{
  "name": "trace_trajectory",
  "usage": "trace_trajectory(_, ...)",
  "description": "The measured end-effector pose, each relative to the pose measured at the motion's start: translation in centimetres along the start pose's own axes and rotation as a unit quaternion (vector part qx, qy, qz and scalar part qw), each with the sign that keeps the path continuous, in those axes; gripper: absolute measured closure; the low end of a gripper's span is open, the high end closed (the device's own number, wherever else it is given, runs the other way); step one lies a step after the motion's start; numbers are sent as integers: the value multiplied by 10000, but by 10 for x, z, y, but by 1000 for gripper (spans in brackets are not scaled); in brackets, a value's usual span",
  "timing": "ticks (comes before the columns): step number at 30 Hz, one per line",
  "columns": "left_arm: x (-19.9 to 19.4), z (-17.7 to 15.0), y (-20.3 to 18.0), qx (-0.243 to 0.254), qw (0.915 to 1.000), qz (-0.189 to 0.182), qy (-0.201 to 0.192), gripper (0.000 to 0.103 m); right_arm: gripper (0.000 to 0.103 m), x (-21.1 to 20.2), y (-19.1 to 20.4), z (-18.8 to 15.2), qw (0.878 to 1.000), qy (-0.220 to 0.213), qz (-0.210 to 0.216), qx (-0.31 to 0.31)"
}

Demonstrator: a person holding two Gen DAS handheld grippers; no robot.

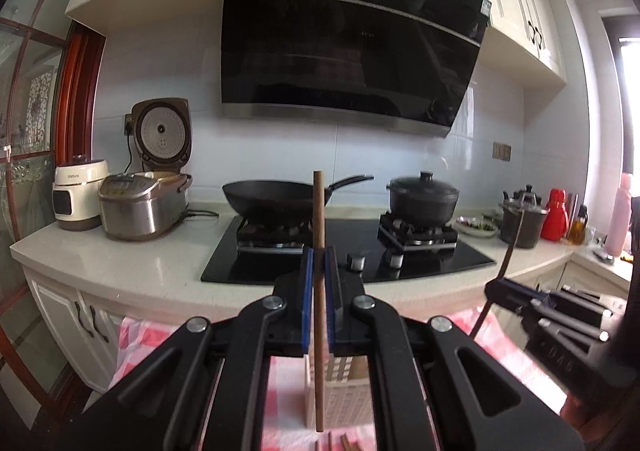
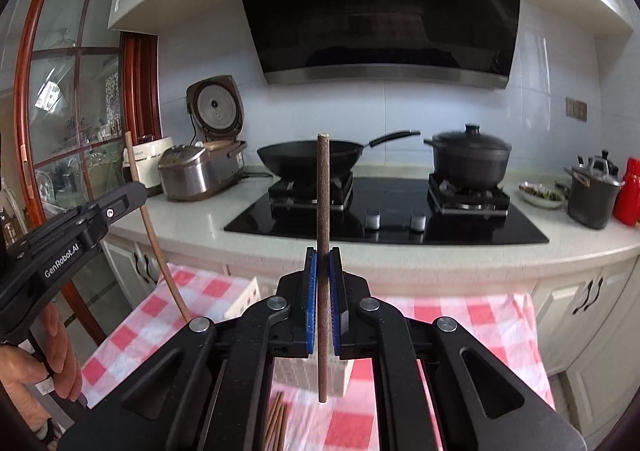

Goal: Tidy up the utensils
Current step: 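Lower the right tool's chopstick into the white basket and open while the left tool does likewise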

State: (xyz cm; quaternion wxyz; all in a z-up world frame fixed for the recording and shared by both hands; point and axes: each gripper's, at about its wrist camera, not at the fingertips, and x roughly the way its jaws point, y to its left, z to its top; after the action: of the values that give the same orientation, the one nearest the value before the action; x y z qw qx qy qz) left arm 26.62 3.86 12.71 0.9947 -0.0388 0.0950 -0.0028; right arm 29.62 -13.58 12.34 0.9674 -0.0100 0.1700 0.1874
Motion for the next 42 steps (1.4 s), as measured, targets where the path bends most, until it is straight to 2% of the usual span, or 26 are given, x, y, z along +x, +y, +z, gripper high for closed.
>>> trace_trajectory(5, 26, 28, -11, -53, 9998, 57, -176, 97, 96, 25, 0, 22, 9997, -184, -32, 125)
trace_trajectory(10, 65, 24, -9, -338, 9992, 207, -40, 97, 96, 59, -2, 19, 9996, 54, -66, 269)
trace_trajectory(15, 111, -11, 1, -550, 9960, 413, 563, 97, 96, 100, 2, -8, 9978, 598, -248, 122)
trace_trajectory(19, 132, -45, 5, -501, 9932, 431, 962, 97, 96, 125, 3, -32, 9946, 1007, -250, 2)
trace_trajectory(24, 145, -69, 10, -356, 9906, 419, 1256, 96, 93, 134, -4, -45, 9926, 1180, -248, 108)
trace_trajectory(25, 145, -71, 11, -336, 9903, 427, 1279, 92, 89, 134, -6, -45, 9925, 1193, -238, 124)
trace_trajectory(26, 144, -73, 13, -330, 9901, 401, 1306, 81, 86, 132, -8, -45, 9926, 1191, -191, 155)
trace_trajectory(28, 138, -74, 18, -349, 9907, 403, 1251, 61, 62, 123, -12, -45, 9937, 1090, -126, 231)
trace_trajectory(29, 133, -73, 21, -377, 9915, 412, 1171, 55, 58, 117, -15, -44, 9945, 1000, -72, 291)
trace_trajectory(34, 103, -71, 36, -462, 9917, 432, 1120, 42, 58, 77, -28, -41, 9951, 748, 263, 595)
trace_trajectory(37, 73, -77, 46, -556, 9915, 488, 1069, 30, 58, 50, -31, -51, 9940, 666, 439, 752)
trace_trajectory(42, 19, -111, 60, -580, 9874, 782, 1248, 25, 58, 17, -31, -90, 9910, 838, 505, 919)
